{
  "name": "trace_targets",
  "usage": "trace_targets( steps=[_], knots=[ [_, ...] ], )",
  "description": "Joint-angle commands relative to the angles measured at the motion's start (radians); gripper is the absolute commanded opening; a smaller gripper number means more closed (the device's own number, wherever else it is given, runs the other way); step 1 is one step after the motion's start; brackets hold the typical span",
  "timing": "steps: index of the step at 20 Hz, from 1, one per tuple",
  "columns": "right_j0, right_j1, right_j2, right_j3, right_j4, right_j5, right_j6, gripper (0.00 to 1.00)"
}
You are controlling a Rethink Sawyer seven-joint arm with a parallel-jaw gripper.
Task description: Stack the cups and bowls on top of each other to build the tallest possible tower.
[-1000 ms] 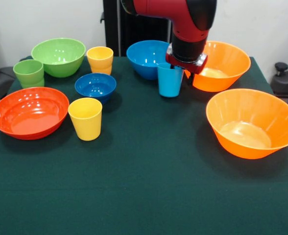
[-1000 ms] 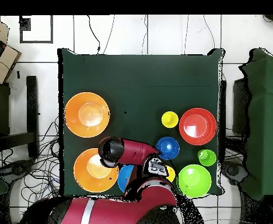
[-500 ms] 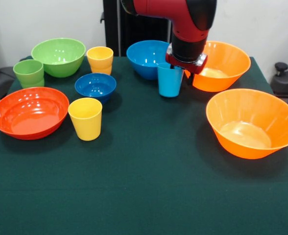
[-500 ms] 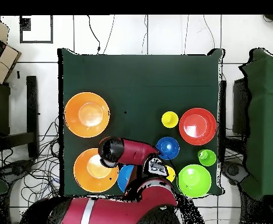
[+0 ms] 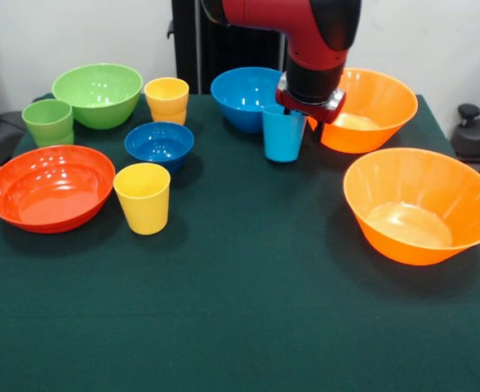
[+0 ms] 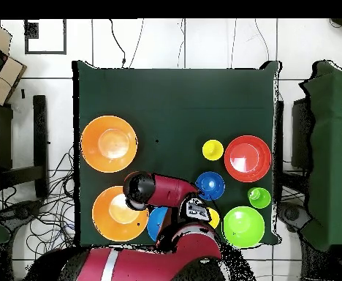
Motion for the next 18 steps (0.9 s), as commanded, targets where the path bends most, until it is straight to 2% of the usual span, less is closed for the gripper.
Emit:
trace_targets(
  steps=[1,18],
  knots=[
    [0.003,0.026,0.053,-0.066,-0.014,-0.075,0.09,1.0],
    [0.006,0.027,0.044,-0.074,-0.015,-0.073,0.094,1.0]
  ],
)
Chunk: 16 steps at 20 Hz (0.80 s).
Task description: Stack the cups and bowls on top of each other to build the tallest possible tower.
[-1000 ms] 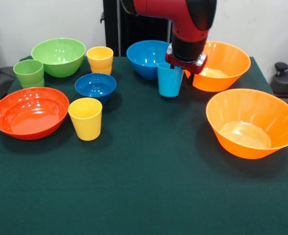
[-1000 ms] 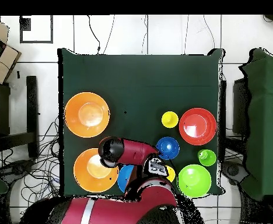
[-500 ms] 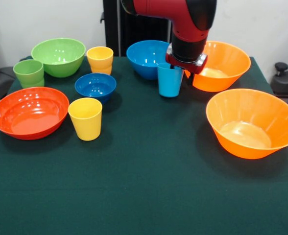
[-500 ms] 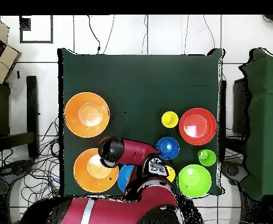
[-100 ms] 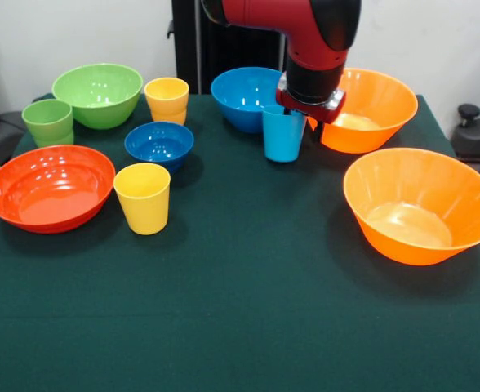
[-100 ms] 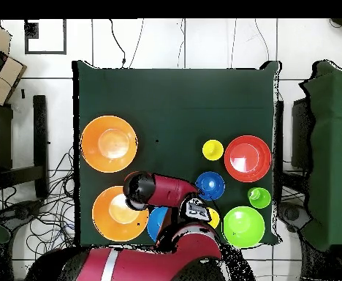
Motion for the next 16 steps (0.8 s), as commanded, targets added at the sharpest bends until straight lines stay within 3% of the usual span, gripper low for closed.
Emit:
trace_targets(
  steps=[1,16],
  knots=[
    [0.007,0.027,0.044,-0.075,-0.014,-0.072,0.095,0.0],
    [0.001,0.041,0.038,-0.134,-0.013,-0.028,0.073,0.0]
  ],
)
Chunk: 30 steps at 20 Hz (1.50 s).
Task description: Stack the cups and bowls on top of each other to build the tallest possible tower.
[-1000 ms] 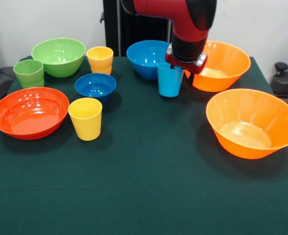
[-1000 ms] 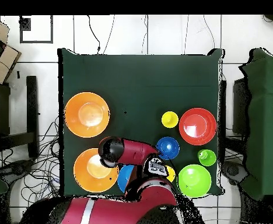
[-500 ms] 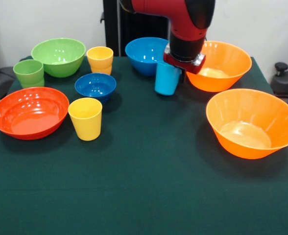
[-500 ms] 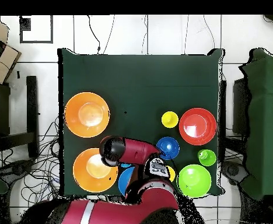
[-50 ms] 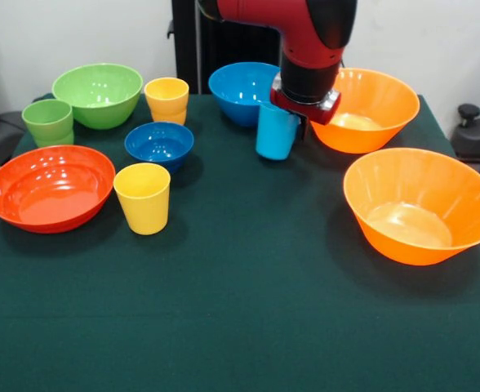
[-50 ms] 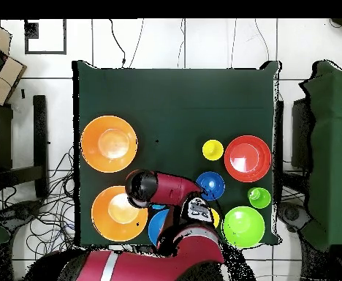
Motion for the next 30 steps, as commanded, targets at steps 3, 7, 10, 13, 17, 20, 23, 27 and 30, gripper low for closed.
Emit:
trace_targets(
  steps=[3,7,10,13,17,20,23,27,30],
  knots=[
    [-0.008,0.058,0.064,-0.131,-0.005,-0.026,0.071,0.0],
    [-0.013,0.057,0.07,-0.141,-0.002,-0.016,0.067,0.0],
    [-0.015,0.053,0.07,-0.147,0.001,-0.009,0.068,0.0],
    [-0.021,0.052,0.076,-0.157,0.003,0.006,0.062,0.0],
    [-0.033,0.045,0.089,-0.15,0.007,0.008,0.058,0.0],
    [-0.039,0.042,0.098,-0.15,0.012,0.015,0.056,0.0],
    [-0.044,0.037,0.106,-0.154,0.015,0.031,0.052,0.0],
    [-0.049,0.031,0.113,-0.165,0.018,0.054,0.047,0.0],
    [-0.054,0.024,0.118,-0.173,0.02,0.074,0.043,0.0]
  ],
)
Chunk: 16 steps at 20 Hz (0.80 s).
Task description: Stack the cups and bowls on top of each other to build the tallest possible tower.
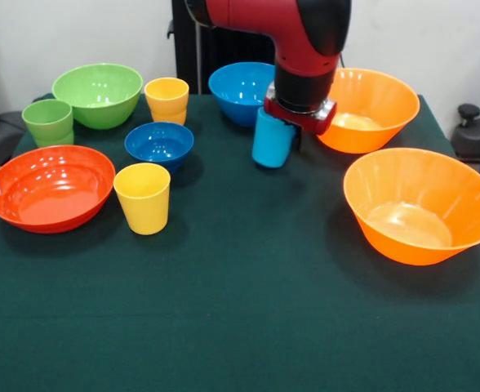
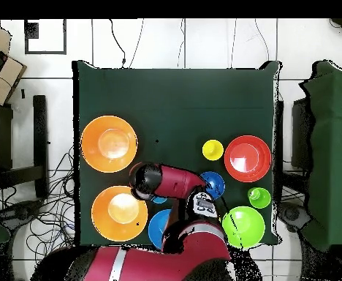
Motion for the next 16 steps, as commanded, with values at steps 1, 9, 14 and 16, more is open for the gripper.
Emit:
trace_targets(
  steps=[1,9,14,16],
  knots=[
    [-0.033,0.018,0.115,-0.126,0.021,0.053,0.042,0.0],
    [-0.055,0.029,0.128,-0.144,0.011,0.064,0.025,0.0],
    [-0.053,0.032,0.13,-0.156,0.008,0.074,0.028,0.0],
    [-0.053,0.033,0.131,-0.157,0.007,0.075,0.03,0.0]
  ],
)
